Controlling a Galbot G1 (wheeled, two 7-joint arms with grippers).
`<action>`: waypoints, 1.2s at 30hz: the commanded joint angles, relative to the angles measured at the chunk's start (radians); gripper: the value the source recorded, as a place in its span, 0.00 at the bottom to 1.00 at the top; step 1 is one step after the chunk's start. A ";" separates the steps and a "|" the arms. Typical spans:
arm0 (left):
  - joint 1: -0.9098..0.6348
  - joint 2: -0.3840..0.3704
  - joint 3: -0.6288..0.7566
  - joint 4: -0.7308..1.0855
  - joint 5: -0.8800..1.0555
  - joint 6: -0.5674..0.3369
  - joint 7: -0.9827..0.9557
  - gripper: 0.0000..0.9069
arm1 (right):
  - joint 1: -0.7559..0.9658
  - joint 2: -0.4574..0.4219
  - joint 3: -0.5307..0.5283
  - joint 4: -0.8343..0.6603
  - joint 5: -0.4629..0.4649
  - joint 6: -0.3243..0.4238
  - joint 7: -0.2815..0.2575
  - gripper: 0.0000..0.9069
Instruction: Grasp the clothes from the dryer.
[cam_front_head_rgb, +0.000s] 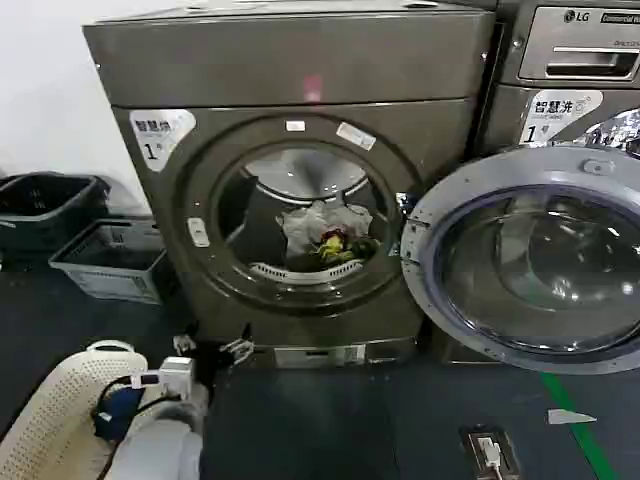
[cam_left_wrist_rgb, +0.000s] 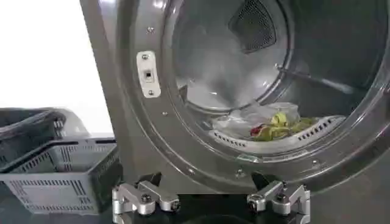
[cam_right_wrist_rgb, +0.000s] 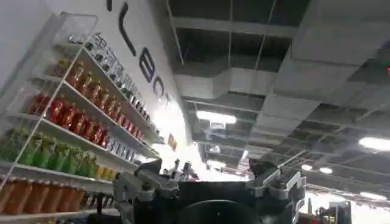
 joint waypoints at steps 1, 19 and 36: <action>0.001 0.000 0.005 0.003 0.003 0.049 0.002 1.00 | -0.004 0.001 -0.020 -0.022 -0.020 0.069 0.025 1.00; 0.005 0.002 0.012 0.001 0.004 0.049 0.014 1.00 | -0.002 0.006 -0.023 -0.027 0.003 0.047 0.054 1.00; -0.002 0.000 0.017 0.005 0.009 0.049 0.024 1.00 | -0.003 0.008 -0.020 -0.052 0.013 0.048 0.060 1.00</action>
